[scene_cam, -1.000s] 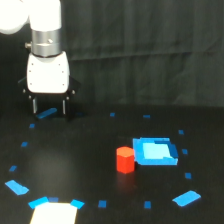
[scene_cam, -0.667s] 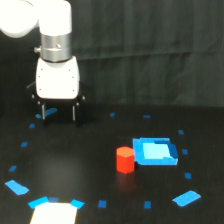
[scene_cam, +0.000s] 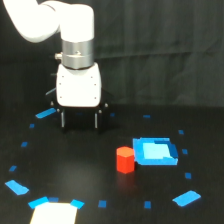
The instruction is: Pick up the red object from the table
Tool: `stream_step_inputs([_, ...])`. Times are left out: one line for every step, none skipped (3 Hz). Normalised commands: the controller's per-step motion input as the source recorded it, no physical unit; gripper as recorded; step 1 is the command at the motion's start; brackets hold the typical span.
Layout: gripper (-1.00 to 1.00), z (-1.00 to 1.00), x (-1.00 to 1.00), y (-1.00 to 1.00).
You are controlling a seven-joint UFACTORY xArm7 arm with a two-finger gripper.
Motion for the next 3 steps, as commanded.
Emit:
stream_step_inputs([1.0,0.15,1.0,-1.0])
stream_step_inputs([1.0,-0.04,0.91,-0.88])
stream_step_inputs([1.0,-0.01,0.76,-0.88])
